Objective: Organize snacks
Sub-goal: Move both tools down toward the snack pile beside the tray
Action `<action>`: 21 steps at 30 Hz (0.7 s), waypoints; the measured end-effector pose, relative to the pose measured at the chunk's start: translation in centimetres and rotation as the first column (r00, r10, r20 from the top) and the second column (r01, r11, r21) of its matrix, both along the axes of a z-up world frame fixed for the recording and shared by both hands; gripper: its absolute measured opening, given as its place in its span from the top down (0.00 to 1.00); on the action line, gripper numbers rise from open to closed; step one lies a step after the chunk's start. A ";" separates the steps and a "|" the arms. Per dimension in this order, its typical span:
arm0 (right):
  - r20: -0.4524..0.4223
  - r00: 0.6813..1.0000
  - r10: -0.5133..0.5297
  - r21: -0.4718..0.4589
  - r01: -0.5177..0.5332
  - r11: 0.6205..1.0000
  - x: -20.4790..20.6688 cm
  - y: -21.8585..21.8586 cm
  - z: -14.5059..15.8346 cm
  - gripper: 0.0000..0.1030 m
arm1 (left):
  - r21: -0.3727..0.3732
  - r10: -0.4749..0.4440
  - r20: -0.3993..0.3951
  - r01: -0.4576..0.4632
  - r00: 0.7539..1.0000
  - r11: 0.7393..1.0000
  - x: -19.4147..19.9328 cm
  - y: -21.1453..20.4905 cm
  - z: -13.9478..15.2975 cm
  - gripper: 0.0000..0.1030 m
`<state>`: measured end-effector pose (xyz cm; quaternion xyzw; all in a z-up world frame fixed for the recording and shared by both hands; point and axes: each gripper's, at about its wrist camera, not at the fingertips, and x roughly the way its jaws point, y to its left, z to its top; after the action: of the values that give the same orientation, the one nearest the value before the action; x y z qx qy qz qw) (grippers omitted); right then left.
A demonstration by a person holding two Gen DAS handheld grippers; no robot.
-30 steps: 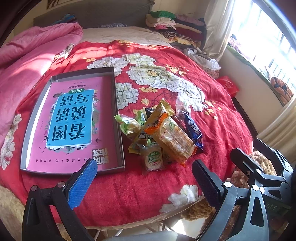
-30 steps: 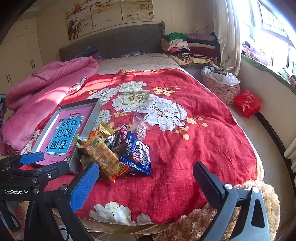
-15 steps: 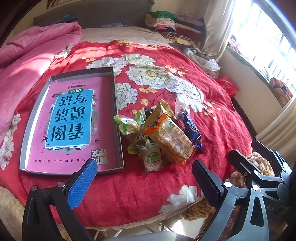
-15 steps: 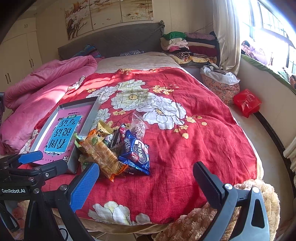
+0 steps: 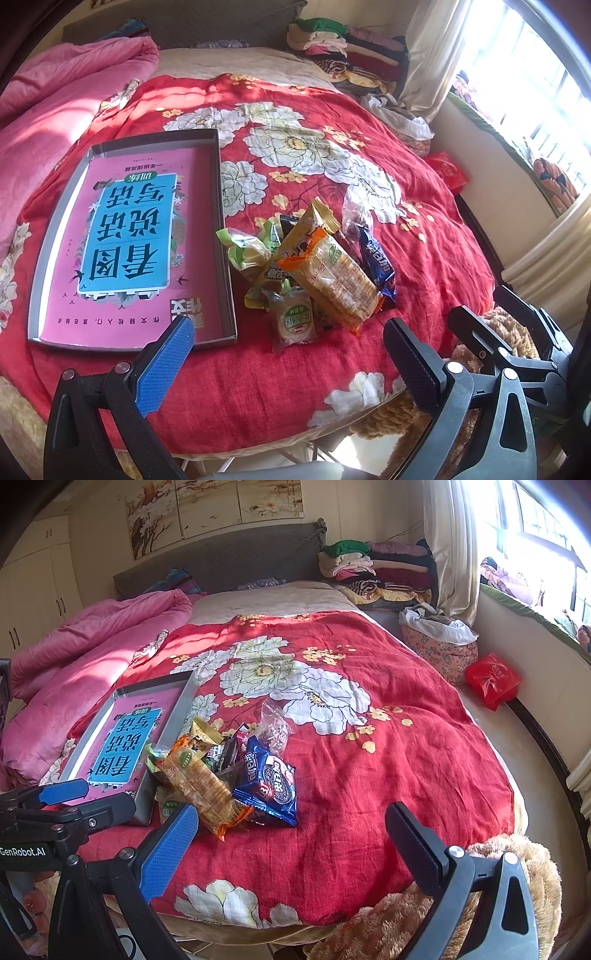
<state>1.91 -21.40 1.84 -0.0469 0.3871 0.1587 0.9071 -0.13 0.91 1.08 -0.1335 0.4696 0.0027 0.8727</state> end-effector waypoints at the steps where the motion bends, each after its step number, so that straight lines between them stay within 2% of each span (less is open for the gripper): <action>1: -0.002 1.000 -0.001 -0.001 0.001 1.000 0.0 0.0 0.0 0.01 | -0.009 0.001 -0.003 -0.001 1.000 1.000 0.1 0.1 0.0 0.01; 7: -0.022 1.000 -0.008 -0.005 0.008 1.000 0.5 0.0 -0.4 0.01 | -0.079 -0.007 -0.024 0.005 1.000 0.997 1.2 0.4 -0.5 0.01; 13: -0.081 0.997 -0.002 -0.014 0.001 1.000 2.1 0.6 -1.8 0.01 | -0.159 -0.040 -0.058 0.030 0.997 0.987 3.5 -0.3 -1.4 0.01; 21: -0.145 0.989 -0.003 -0.001 0.003 1.000 4.5 0.8 -3.4 0.01 | -0.237 -0.048 -0.144 0.013 0.988 0.972 6.7 -1.4 -2.9 0.02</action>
<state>6.38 -20.59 -1.60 -0.0349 0.4520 0.1603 0.8768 6.54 -0.45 -1.86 -0.2280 0.5324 -0.0563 0.8133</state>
